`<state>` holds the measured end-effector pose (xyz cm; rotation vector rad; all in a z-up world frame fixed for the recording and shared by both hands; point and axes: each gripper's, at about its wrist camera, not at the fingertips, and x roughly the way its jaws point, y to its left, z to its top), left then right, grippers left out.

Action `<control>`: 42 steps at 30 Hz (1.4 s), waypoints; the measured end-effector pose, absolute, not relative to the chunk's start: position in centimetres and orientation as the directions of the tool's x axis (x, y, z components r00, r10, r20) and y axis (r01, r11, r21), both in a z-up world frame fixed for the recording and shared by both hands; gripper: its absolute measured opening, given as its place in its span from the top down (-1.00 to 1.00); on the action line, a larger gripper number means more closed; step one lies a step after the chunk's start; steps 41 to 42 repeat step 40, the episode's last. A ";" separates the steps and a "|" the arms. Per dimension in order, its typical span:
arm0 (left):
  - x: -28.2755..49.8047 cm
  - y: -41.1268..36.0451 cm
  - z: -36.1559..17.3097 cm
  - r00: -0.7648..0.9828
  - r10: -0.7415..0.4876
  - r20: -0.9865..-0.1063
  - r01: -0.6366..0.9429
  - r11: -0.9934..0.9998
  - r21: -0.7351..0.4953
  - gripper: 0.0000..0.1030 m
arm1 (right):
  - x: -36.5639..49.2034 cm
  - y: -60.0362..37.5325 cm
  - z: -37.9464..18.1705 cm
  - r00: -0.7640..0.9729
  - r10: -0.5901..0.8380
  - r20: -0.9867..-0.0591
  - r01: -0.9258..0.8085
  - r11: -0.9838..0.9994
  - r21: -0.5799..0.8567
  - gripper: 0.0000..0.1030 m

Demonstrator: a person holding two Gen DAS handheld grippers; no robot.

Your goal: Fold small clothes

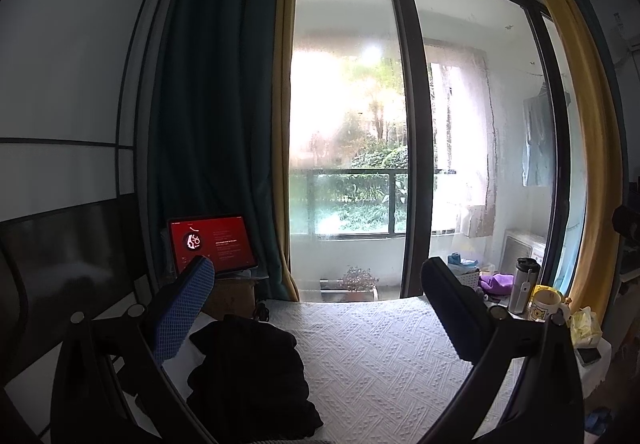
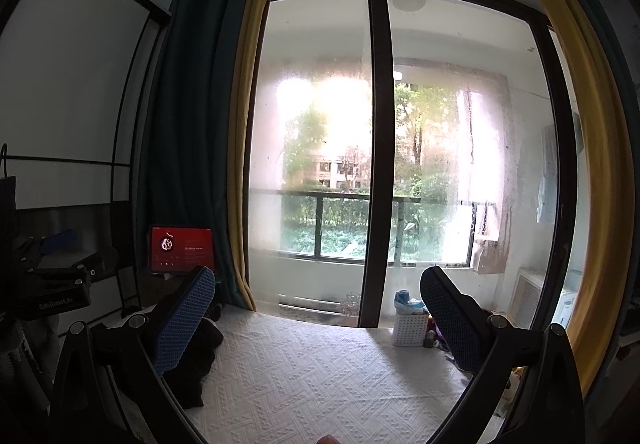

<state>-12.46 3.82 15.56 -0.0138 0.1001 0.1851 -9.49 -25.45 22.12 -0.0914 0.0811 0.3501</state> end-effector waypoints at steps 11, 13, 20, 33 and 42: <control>-12.1 4.0 15.3 0.976 0.192 -0.104 -0.193 0.981 0.003 -0.98 | -9.0 -24.8 21.8 0.931 0.347 -0.115 -0.358 0.929 -0.092 -1.00; -12.2 3.9 15.3 0.976 0.193 -0.103 -0.194 0.981 0.007 -0.98 | -8.9 -24.7 21.7 0.930 0.348 -0.120 -0.360 0.928 -0.093 -1.00; -12.1 4.0 15.2 0.976 0.192 -0.104 -0.192 0.981 0.007 -0.98 | -8.5 -24.5 21.5 0.926 0.354 -0.134 -0.368 0.925 -0.098 -1.00; -12.1 4.0 14.9 0.975 0.197 -0.103 -0.197 0.980 0.007 -0.98 | -7.7 -23.8 20.9 0.917 0.366 -0.158 -0.383 0.918 -0.099 -1.00; -12.3 4.0 14.7 0.975 0.197 -0.104 -0.197 0.980 0.015 -0.98 | -7.6 -23.8 20.8 0.916 0.368 -0.163 -0.385 0.918 -0.093 -1.00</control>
